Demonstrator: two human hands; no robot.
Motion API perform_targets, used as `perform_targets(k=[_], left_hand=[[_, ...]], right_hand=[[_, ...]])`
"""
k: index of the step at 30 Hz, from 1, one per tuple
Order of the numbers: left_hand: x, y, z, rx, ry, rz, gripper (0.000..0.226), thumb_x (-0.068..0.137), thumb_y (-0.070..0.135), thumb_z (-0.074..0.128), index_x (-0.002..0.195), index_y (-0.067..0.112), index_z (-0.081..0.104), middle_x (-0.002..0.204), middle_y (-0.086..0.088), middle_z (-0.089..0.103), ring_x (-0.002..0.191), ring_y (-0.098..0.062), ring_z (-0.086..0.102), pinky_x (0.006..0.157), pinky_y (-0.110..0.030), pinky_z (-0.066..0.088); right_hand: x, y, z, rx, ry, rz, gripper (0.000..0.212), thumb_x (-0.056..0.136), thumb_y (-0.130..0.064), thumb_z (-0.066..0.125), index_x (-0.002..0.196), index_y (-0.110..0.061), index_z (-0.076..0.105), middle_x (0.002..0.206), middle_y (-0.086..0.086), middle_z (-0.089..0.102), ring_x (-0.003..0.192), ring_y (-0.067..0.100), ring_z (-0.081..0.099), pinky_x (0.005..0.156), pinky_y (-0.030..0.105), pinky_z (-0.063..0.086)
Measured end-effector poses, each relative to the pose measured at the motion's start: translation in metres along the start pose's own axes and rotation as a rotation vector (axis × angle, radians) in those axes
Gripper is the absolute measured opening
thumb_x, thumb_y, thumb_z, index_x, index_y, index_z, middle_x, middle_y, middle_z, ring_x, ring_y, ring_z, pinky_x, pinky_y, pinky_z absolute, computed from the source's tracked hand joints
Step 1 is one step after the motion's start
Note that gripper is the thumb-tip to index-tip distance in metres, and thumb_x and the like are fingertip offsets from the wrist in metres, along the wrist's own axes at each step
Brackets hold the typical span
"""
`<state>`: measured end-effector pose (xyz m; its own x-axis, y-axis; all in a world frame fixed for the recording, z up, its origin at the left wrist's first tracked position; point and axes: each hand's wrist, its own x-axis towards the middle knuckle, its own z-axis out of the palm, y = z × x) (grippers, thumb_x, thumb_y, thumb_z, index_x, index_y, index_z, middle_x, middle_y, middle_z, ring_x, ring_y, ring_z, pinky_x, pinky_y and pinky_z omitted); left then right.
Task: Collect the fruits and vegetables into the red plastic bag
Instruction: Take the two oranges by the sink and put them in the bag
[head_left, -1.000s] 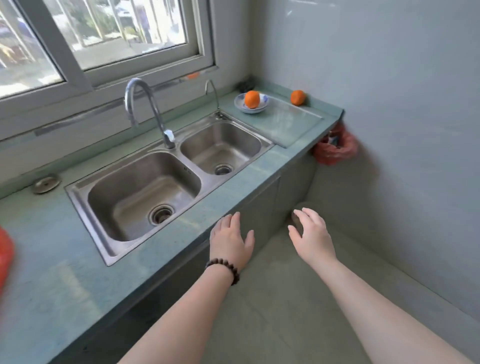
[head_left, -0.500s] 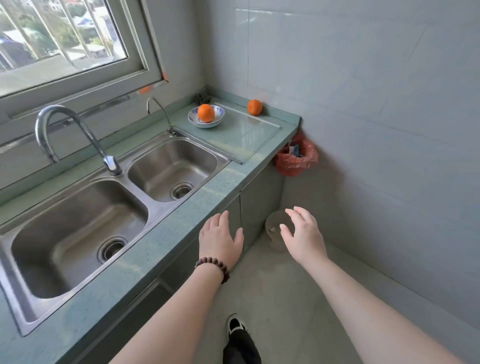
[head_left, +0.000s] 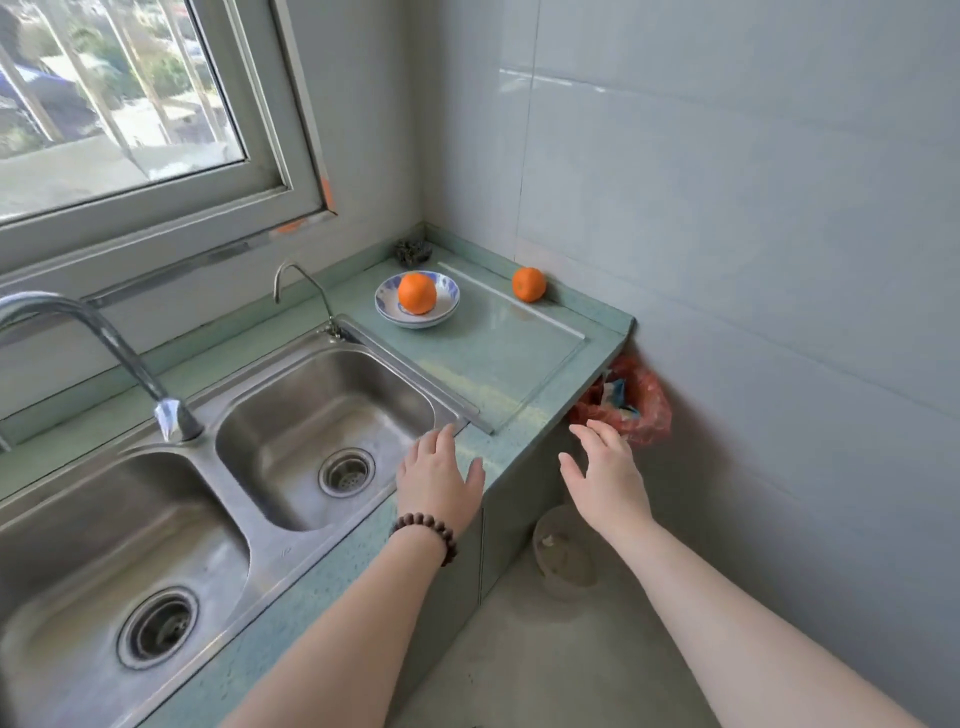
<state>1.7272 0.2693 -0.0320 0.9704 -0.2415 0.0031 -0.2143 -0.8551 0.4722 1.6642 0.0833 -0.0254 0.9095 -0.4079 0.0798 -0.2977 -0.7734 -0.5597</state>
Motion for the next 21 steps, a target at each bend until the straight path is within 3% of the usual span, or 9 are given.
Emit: perform_targets(k=[21], left_hand=[[0.193,0.025,0.033,0.043,-0.001,-0.126,0.058,0.092,0.042,0.043,0.142,0.014,0.033,0.144,-0.005,0.041,0.135,-0.026,0.034,0.112,-0.042,0.030]], right_hand=[[0.223,0.025,0.032,0.019,-0.162,-0.098,0.046,0.093,-0.027,0.050,0.135,-0.010,0.045,0.144,0.009,0.040,0.136,0.022,0.030,0.107,0.036,0.033]])
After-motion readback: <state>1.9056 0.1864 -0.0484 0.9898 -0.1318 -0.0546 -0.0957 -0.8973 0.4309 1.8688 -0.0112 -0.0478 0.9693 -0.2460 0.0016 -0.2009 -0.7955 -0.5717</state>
